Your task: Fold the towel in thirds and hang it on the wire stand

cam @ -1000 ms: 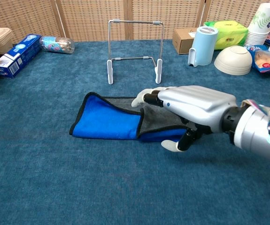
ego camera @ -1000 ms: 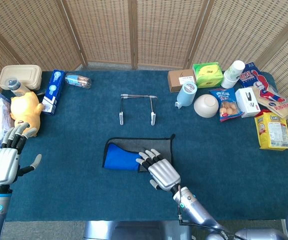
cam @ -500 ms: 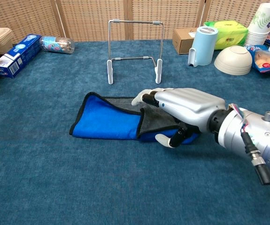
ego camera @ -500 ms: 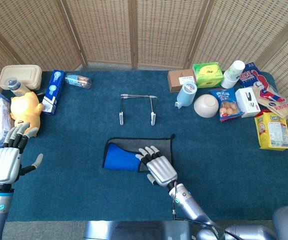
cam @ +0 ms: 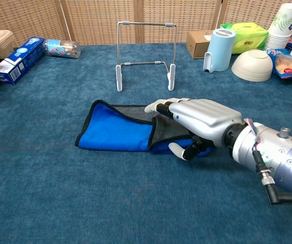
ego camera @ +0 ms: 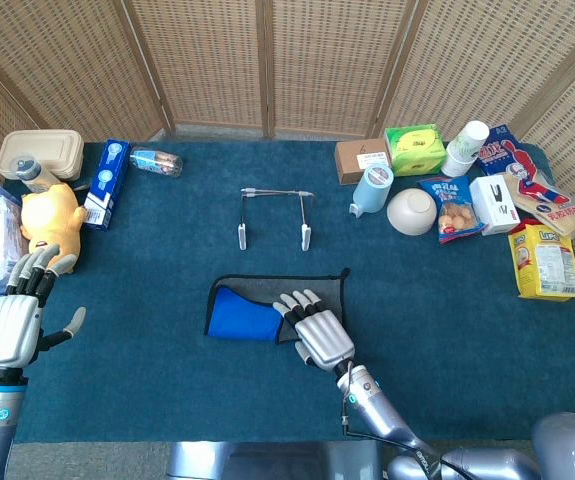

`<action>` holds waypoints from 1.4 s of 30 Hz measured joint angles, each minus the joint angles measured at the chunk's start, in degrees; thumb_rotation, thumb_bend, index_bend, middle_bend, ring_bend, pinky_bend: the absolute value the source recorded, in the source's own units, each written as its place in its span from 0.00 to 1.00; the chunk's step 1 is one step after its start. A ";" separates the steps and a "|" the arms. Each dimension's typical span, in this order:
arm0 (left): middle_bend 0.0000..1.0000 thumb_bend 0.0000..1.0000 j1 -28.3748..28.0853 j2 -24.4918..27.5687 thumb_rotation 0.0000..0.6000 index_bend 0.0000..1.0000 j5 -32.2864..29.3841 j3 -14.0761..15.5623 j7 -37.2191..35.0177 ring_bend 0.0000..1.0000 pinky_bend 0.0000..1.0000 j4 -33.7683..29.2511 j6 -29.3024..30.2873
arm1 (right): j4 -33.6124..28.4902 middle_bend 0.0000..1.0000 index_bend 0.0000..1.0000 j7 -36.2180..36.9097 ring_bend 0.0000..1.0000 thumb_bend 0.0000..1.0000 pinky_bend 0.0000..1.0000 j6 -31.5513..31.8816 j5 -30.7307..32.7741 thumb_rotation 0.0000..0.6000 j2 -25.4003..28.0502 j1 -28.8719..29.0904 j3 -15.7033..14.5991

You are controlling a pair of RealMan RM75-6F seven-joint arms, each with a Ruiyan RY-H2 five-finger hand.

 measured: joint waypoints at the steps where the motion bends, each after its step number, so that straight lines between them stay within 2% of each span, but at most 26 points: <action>1: 0.07 0.45 0.00 -0.03 1.00 0.16 0.00 -0.02 0.00 0.00 0.00 0.01 -0.01 | -0.18 0.06 0.04 0.00 0.00 0.50 0.06 -0.05 0.00 1.00 0.15 -0.02 -0.07; 9: 0.07 0.45 -0.14 -0.42 1.00 0.16 0.16 -0.21 -0.06 0.00 0.00 0.12 -0.26 | -0.98 0.05 0.05 -0.50 0.00 0.51 0.06 0.98 -0.22 1.00 0.87 -0.43 -0.53; 21: 0.06 0.45 0.07 -0.59 1.00 0.16 0.11 -0.42 -0.36 0.00 0.00 0.40 -0.18 | -0.55 0.06 0.28 -0.59 0.00 0.51 0.06 1.12 -0.22 1.00 0.40 -0.52 -0.97; 24: 0.06 0.45 -0.02 -0.63 1.00 0.16 0.17 -0.51 -0.36 0.00 0.00 0.44 -0.31 | -0.96 0.06 0.30 -0.57 0.00 0.51 0.06 1.28 -0.33 1.00 0.58 -0.55 -0.93; 29: 0.06 0.45 -0.05 -0.66 1.00 0.16 0.17 -0.71 -0.44 0.00 0.00 0.46 -0.25 | -2.20 0.06 0.24 -0.50 0.00 0.51 0.05 1.38 -0.55 1.00 1.36 -0.55 -0.85; 36: 0.06 0.45 0.05 -0.62 1.00 0.16 0.20 -0.71 -0.43 0.00 0.00 0.31 -0.26 | -5.81 0.05 0.04 -0.60 0.00 0.50 0.05 1.96 -0.74 1.00 3.04 -0.72 -0.65; 42: 0.06 0.45 -0.05 -0.62 1.00 0.16 0.37 -0.72 -0.47 0.00 0.00 0.27 -0.42 | -8.00 0.04 0.00 -2.59 0.00 0.50 0.04 2.73 -0.50 1.00 3.58 -0.98 -1.49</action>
